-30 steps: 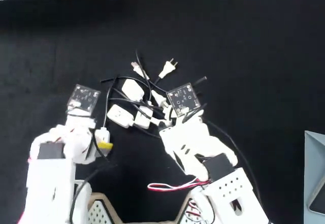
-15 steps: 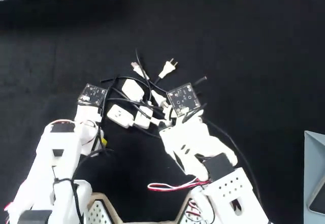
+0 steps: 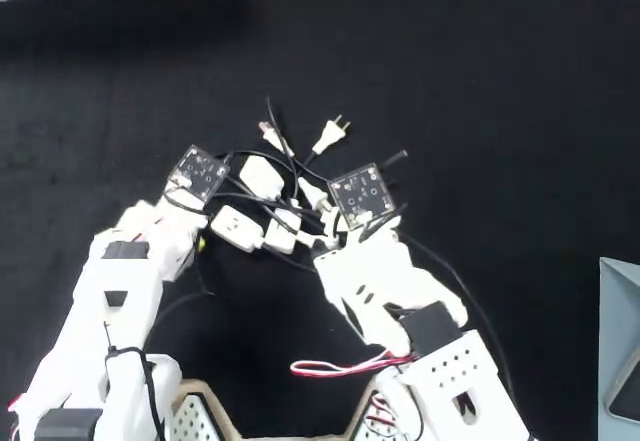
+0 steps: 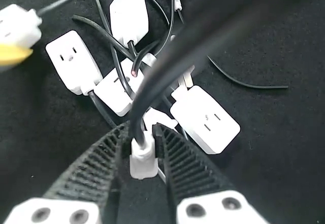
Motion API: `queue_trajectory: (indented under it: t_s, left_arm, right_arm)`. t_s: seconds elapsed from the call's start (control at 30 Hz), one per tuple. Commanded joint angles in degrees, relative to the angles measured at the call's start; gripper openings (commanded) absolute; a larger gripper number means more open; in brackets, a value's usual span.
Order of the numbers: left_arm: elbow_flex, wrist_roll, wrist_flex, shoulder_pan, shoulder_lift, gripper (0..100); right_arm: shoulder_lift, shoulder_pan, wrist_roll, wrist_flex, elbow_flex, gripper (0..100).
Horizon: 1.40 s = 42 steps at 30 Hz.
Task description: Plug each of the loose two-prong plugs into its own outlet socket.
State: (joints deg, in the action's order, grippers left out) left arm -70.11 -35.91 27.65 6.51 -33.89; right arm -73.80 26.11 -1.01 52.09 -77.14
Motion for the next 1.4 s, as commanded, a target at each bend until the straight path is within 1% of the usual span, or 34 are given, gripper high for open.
queue_trajectory:
  t_s: [0.0,0.17,0.23,0.33,0.4,0.53,0.63,0.77,0.83,0.9,1.03,1.17,1.27,1.37]
  left_arm:
    - [3.0,-1.2,-3.2,-1.1,0.2,7]
    - [2.5,-1.2,-2.8,-3.5,0.2,9]
    - [1.5,-1.2,-2.8,-3.9,0.2,14]
    - [0.0,-1.2,-2.8,-3.7,0.1,26]
    - [-1.2,-1.2,-2.7,-3.5,0.1,32]
    - [-1.5,-1.2,-2.4,-2.5,-0.6,31]
    - [2.1,-1.1,1.0,0.2,-0.7,31]
    - [9.6,-0.5,9.3,5.6,-0.7,31]
    - [13.3,2.2,13.0,8.7,-0.7,31]
    - [16.4,5.1,16.3,11.6,-0.7,31]
    - [20.8,8.2,21.8,16.0,-0.7,31]
    - [22.7,14.2,24.9,21.1,-2.6,31]
    - [22.0,18.8,25.9,26.2,-8.0,31]
    - [18.3,23.3,25.8,30.3,-15.4,31]
  right_arm:
    - [-0.4,0.4,0.4,0.2,1.8,1.3]
    - [-0.4,0.4,0.4,0.2,1.8,1.3]
    - [-0.4,0.4,0.4,0.2,1.8,1.3]
    - [-0.4,0.4,0.4,0.3,1.8,1.3]
    - [-0.4,0.4,0.4,-0.1,1.3,1.3]
    - [-0.4,0.4,0.4,-0.1,1.1,1.3]
    - [-0.4,0.4,0.5,-0.1,1.1,1.3]
    - [-0.4,0.4,0.9,-0.2,1.6,1.4]
    - [-0.3,0.4,1.2,-0.6,2.7,1.4]
    - [-0.3,0.4,3.6,-0.4,4.2,1.4]
    - [-0.2,1.1,5.8,-0.5,7.2,1.4]
    - [4.0,6.2,6.8,-0.5,10.9,1.4]
    - [12.0,10.6,6.5,-1.0,15.5,1.3]
    - [21.5,14.8,6.5,-5.2,20.1,1.3]
